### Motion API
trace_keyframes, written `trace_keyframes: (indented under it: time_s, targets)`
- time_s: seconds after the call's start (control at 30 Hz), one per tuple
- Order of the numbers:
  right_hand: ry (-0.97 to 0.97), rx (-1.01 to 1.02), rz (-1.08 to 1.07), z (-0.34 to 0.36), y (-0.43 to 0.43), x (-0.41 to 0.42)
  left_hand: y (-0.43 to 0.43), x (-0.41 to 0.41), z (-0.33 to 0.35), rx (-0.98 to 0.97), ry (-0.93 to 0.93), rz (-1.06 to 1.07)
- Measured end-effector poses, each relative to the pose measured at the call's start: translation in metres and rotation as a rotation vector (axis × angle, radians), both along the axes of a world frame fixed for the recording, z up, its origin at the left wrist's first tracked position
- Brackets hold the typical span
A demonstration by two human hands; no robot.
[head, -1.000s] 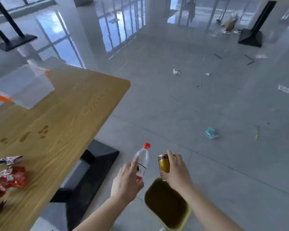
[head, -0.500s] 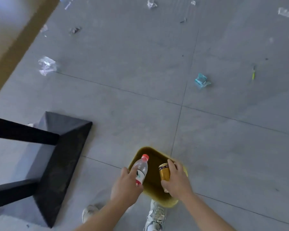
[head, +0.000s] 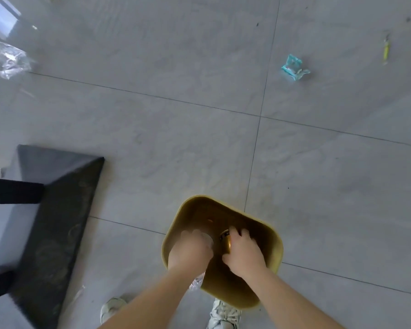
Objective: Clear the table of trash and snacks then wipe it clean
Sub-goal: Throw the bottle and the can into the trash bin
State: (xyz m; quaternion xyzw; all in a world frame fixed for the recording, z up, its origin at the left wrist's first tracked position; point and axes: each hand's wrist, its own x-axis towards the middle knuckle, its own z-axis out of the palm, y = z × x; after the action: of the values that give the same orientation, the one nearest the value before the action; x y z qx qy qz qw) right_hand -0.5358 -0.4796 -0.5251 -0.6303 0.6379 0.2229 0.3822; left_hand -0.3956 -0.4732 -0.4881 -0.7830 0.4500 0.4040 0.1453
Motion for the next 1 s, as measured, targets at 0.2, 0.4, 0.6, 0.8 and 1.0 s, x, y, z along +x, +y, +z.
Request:
trace_keyframes:
  time_s: [0.2, 0.4, 0.6, 0.8, 1.0]
  targets:
    - [0.006, 0.013, 0.017, -0.034, 0.005, -0.005, -0.005, -0.003, -0.037, -0.038, 0.021, 0.003]
    - [0.004, 0.016, -0.028, -0.063, 0.004, -0.004, -0.007, 0.000, -0.062, -0.072, 0.015, 0.021]
    - [-0.060, -0.005, -0.101, -0.065, 0.010, 0.000, 0.007, 0.007, -0.060, -0.063, 0.053, -0.037]
    - [-0.086, -0.041, -0.110, -0.031, 0.007, -0.001, 0.013, 0.016, -0.021, -0.135, 0.045, -0.211]
    - [-0.087, -0.102, -0.089, 0.030, 0.000, 0.002, 0.013, 0.026, 0.040, -0.232, 0.060, -0.309]
